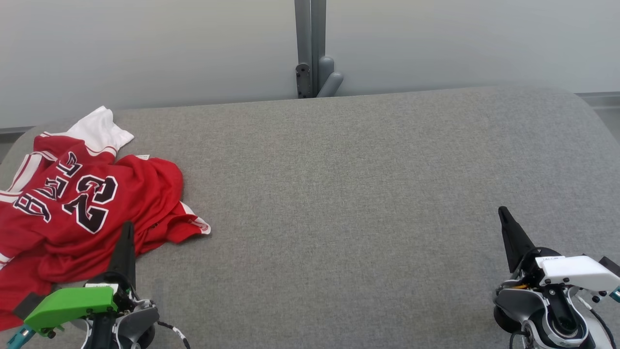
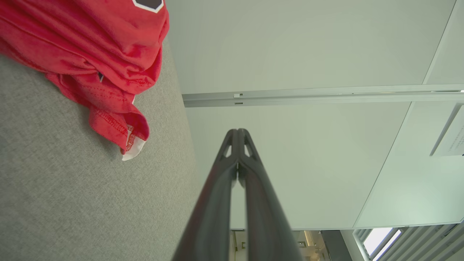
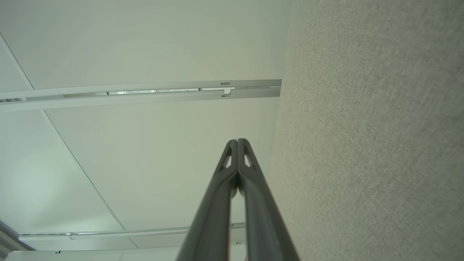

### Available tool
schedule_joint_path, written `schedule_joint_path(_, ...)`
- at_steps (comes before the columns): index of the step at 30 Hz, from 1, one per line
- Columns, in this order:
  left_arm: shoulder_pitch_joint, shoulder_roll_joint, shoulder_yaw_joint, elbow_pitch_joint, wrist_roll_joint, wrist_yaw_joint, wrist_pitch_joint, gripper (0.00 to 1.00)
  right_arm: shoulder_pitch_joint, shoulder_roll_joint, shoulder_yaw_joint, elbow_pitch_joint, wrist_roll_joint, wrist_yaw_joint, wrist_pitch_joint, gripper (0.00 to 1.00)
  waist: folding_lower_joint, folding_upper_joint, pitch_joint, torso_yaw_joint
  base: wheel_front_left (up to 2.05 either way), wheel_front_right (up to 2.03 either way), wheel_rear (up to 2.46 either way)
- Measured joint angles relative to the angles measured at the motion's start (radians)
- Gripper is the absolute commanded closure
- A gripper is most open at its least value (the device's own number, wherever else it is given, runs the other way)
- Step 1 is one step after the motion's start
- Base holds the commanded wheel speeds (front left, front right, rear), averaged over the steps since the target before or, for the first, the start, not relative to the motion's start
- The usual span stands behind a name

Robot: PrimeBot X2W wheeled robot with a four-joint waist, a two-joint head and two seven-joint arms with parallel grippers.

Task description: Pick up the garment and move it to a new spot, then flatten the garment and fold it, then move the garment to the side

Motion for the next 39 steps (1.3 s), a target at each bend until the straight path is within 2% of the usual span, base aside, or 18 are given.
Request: schedule_joint_path(39, 0.0, 0.0, 0.0, 0.0, 0.0, 0.0, 0.0, 1.0, 0.0, 0.0, 0.0, 0.0, 0.0, 0.0, 0.0, 1.0, 0.0, 0.0, 0.0, 0.0, 0.0, 0.0, 0.0)
